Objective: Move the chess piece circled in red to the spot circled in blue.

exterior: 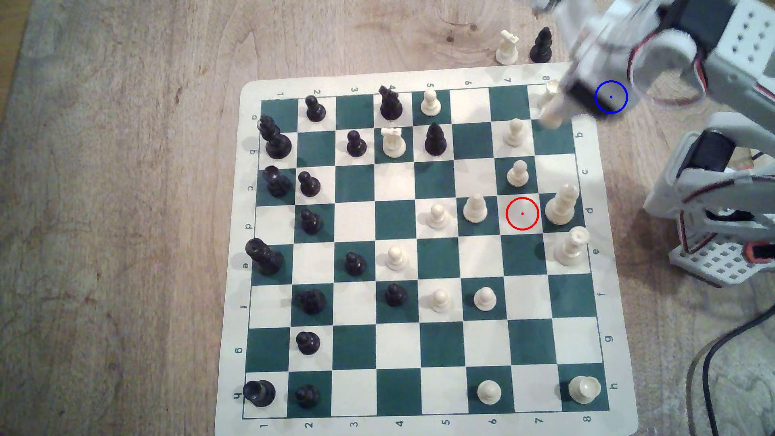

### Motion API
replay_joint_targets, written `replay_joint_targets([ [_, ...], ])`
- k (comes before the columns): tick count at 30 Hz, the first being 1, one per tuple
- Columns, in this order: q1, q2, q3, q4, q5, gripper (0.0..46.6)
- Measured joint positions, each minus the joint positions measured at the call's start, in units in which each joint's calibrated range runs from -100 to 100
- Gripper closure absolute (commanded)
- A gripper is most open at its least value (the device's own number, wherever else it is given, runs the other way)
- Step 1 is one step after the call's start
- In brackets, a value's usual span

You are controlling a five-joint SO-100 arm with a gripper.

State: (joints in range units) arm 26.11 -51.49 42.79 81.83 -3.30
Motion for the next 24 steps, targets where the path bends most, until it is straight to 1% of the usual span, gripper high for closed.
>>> replay_joint_targets([
  [1, 1.18, 0.0, 0.09, 0.08, 0.73, 46.4],
  [2, 2.51, 0.0, 0.45, 0.08, 0.83, 46.4],
  [3, 5.24, -0.25, 1.36, 0.16, 1.12, 46.4],
  [5, 6.34, -0.92, 2.17, 0.16, 1.56, 46.4],
  [6, 7.52, -1.26, 2.71, 0.16, 1.86, 46.4],
  [7, 10.1, -1.59, 3.71, 0.16, 2.3, 46.4],
  [10, 12.54, -1.68, 5.87, -0.48, 3.22, 46.4],
  [11, 15.49, -1.84, 8.04, -1.75, 3.86, 46.4],
  [15, 18.14, -2.6, 11.57, -3.9, 4.84, 46.4],
  [16, 19.62, -2.18, 12.29, -4.3, 5.03, 46.4],
  [19, 20.65, -1.17, 12.74, -5.58, 5.62, 46.4],
  [21, 22.94, 0.59, 14.46, -7.33, 6.45, 46.4],
  [24, 24.56, 2.01, 16.99, -10.28, 7.77, 46.4],
])
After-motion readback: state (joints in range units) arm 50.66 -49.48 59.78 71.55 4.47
